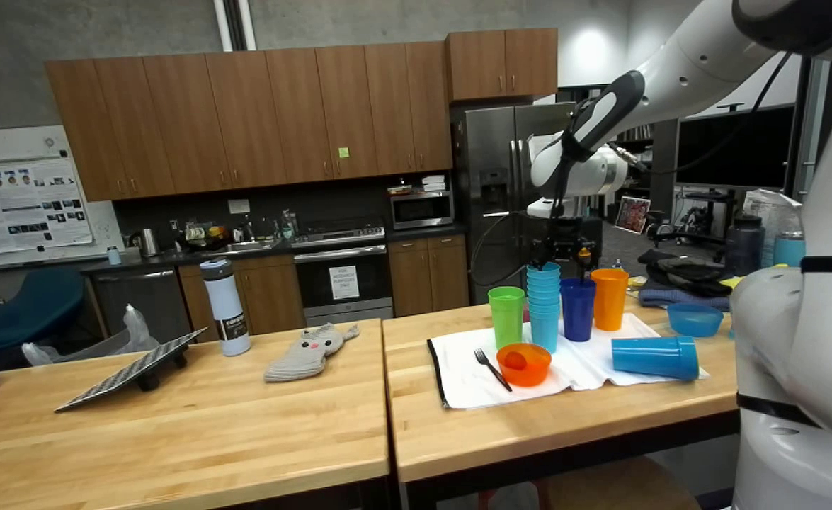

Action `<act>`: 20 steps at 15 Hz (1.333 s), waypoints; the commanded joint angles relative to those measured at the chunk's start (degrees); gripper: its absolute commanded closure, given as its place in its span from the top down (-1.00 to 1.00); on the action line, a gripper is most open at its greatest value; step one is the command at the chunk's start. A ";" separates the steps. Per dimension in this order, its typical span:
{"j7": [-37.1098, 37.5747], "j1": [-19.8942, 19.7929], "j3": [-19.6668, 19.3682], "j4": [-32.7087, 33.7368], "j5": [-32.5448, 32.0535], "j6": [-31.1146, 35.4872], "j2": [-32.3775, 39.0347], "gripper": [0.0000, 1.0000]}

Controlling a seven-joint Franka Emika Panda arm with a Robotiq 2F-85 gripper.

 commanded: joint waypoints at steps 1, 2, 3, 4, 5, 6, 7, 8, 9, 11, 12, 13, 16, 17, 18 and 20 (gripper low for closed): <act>0.00 4.56 -4.76 1.93 -0.35 -1.30 0.86 0.36; 0.00 5.68 -5.98 2.03 -0.57 -1.46 0.59 0.23; 0.00 6.55 -6.95 2.15 -0.45 -1.51 0.66 0.09; 0.00 7.51 -8.01 2.28 -0.44 -1.59 0.62 -0.10; 0.00 8.46 -9.14 2.44 -0.71 -1.75 0.37 -0.25; 0.00 9.34 -10.05 2.67 -0.45 -1.77 0.55 -0.43; 0.00 10.21 -11.01 2.85 -0.45 -1.91 0.50 -0.57; 0.00 11.10 -12.08 3.02 -0.65 -2.09 0.28 -0.71; 0.00 11.97 -13.02 3.23 -0.58 -2.22 0.27 -0.88; 0.00 13.60 -14.85 3.55 -0.70 -2.41 0.11 -1.00; 0.00 14.37 -15.69 3.83 -0.62 -2.50 -0.04 -1.00; 0.00 15.05 -16.54 4.09 -0.51 -2.57 -0.14 -0.95; 0.00 16.76 -18.55 4.82 -0.53 -2.99 -0.13 -0.95; 0.00 17.09 -18.93 5.04 -0.73 -3.13 -0.13 -0.95; 0.00 17.29 -19.14 5.33 -1.03 -3.15 -0.08 -0.95; -0.01 17.68 -19.19 5.95 -1.42 -3.14 -0.04 -0.95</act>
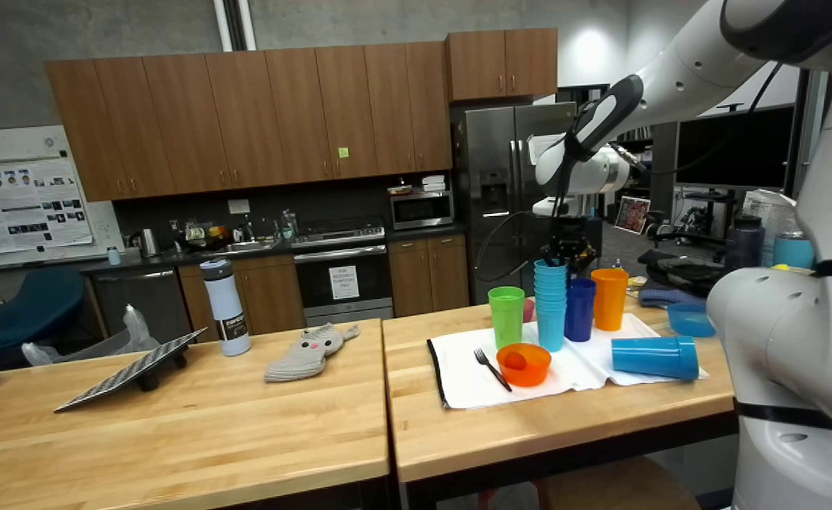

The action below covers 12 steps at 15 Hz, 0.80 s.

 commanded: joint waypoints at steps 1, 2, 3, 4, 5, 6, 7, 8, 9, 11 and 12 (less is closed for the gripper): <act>0.00 1.78 -1.18 2.21 -1.55 -1.14 -0.54 -0.95; 0.00 1.89 -1.03 2.46 -1.56 -1.03 -0.39 -0.95; 0.00 1.96 -0.86 2.71 -1.59 -0.97 -0.32 -0.95; 0.00 2.13 -0.95 2.92 -2.00 -0.98 -0.56 -0.95; 0.00 2.14 -0.74 3.12 -1.97 -0.93 -0.43 -0.95; 0.00 2.19 -0.69 3.22 -2.03 -0.80 -0.37 -0.95; 0.00 2.21 -0.71 3.40 -2.45 -0.94 -0.67 -0.95; 0.00 2.15 -0.60 3.48 -2.53 -0.90 -0.66 -0.95; 0.00 2.08 -0.46 3.57 -2.49 -0.84 -0.61 -0.95; -0.01 1.77 -0.11 3.84 -2.93 -0.83 -0.68 -0.95; -0.01 1.43 0.26 3.81 -2.96 -0.57 -0.51 -0.95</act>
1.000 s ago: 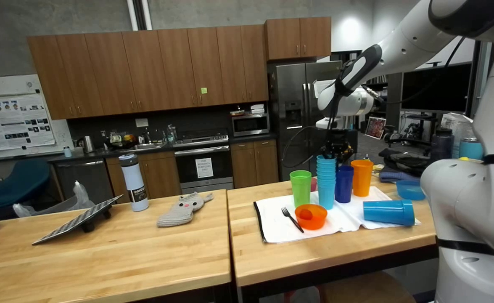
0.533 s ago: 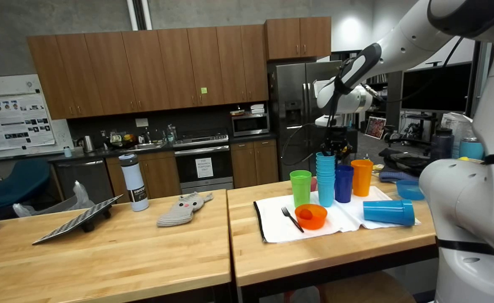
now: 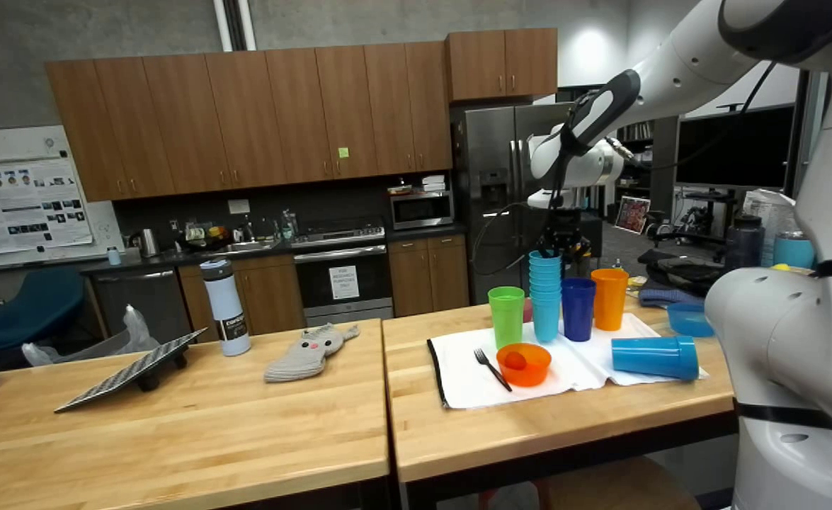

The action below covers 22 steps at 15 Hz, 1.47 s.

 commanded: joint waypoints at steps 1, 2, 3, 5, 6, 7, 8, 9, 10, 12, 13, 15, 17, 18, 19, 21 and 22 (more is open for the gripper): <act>0.00 -0.26 0.57 1.35 -1.66 -0.58 -0.66 -0.95; 0.00 -0.53 0.78 1.37 -1.82 -0.42 -0.56 -0.95; 0.00 -0.77 0.94 1.35 -1.92 -0.21 -0.39 -0.95; 0.00 -1.18 1.04 1.41 -2.41 -0.06 -0.58 -0.95; 0.13 -1.49 1.18 1.53 -2.58 -0.02 -0.56 -0.95; 0.31 -1.75 1.32 1.74 -2.76 0.07 -0.60 -0.95; 0.29 -2.08 1.44 1.99 -3.06 -0.01 -0.73 -0.95; 0.53 -2.42 1.58 2.26 -3.40 0.13 -0.68 -0.95; 0.91 -2.79 1.79 2.52 -3.72 0.42 -0.60 -0.95; 0.90 -3.27 1.73 3.21 -3.72 0.85 -0.57 -0.95; 1.03 -3.43 1.80 3.42 -3.65 1.11 -0.52 -0.95; 0.67 -3.59 1.57 3.93 -3.41 1.20 -0.41 -0.95; 0.68 -3.74 1.62 4.09 -3.36 1.28 -0.35 -0.95; 0.52 -3.77 1.59 4.21 -3.38 1.25 -0.39 -0.95; 0.68 -3.78 1.67 4.20 -3.34 1.35 -0.36 -0.95; 0.43 -3.79 1.63 4.26 -3.33 1.37 -0.49 -0.95; 0.48 -3.78 1.66 4.21 -3.32 1.52 -0.49 -0.95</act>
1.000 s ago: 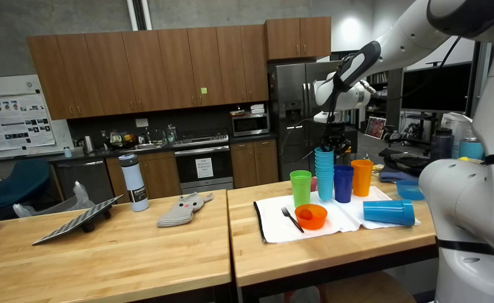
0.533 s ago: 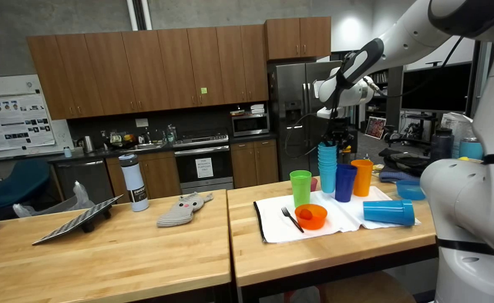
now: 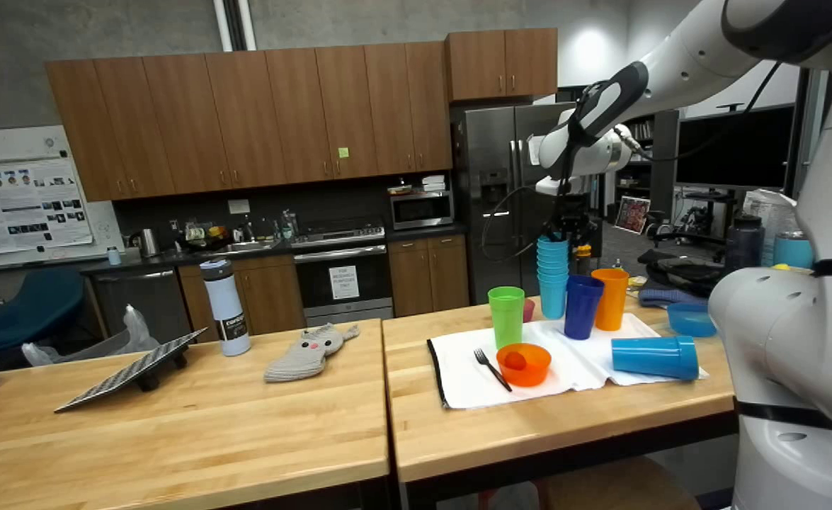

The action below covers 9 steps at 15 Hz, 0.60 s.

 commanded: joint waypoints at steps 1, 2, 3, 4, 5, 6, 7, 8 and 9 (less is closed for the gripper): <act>0.43 -0.67 0.77 0.74 -0.73 0.54 -0.47 -0.95; 0.35 -0.67 0.73 0.74 -0.72 0.69 -0.49 -0.95; 0.33 -0.63 0.71 0.73 -0.65 0.90 -0.53 -0.95; 0.35 -0.63 0.74 0.67 -0.61 1.07 -0.56 -0.95; 0.21 -0.64 0.73 0.69 -0.66 1.15 -0.62 -0.95; 0.09 -0.62 0.72 0.65 -0.67 1.33 -0.67 -0.95; 0.08 -0.61 0.75 0.62 -0.68 1.48 -0.69 -0.95; -0.02 -0.53 0.70 0.63 -0.79 1.51 -0.91 -0.95; -0.03 -0.50 0.71 0.63 -0.79 1.62 -1.01 -0.95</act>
